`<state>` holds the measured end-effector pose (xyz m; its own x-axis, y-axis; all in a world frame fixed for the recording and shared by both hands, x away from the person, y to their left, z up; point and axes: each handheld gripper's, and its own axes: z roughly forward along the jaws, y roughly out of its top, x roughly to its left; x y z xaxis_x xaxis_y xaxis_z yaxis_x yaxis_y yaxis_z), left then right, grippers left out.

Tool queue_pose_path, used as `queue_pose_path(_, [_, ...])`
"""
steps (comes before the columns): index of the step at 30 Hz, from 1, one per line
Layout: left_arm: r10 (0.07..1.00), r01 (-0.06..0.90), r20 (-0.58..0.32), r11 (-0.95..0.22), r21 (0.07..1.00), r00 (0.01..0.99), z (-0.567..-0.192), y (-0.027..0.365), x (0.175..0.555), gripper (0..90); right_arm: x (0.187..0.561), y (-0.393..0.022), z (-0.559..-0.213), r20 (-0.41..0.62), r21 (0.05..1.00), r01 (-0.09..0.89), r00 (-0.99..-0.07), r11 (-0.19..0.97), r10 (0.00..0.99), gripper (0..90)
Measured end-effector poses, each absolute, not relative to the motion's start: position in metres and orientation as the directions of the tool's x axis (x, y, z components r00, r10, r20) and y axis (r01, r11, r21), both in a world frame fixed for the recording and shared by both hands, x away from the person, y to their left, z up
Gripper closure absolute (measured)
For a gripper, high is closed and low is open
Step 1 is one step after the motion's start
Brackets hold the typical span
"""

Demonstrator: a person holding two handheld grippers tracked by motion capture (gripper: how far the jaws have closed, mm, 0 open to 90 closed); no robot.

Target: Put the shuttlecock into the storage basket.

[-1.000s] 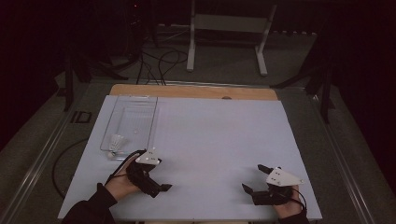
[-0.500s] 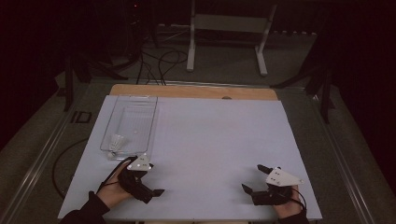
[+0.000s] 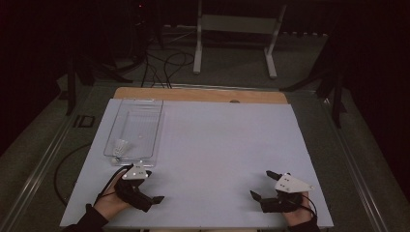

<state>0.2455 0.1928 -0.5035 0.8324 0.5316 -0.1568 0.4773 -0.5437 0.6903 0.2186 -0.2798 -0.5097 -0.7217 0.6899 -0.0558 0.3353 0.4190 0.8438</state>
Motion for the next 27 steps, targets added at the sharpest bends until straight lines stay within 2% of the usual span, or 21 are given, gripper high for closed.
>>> queue_pose_path(15, [0.588, 0.501, -0.175, -0.454, 0.736, 0.790, -0.512, 0.205, 0.240, 0.0, 0.218, -0.280, -0.509, -0.063, 0.842, 0.331, -0.725, 0.427, 0.686, 10.0])
queue_pose_path(27, [0.607, 0.501, -0.155, -0.455, 0.736, 0.779, -0.522, 0.200, 0.237, 0.0, 0.218, -0.279, -0.508, -0.064, 0.842, 0.326, -0.731, 0.430, 0.679, 10.0])
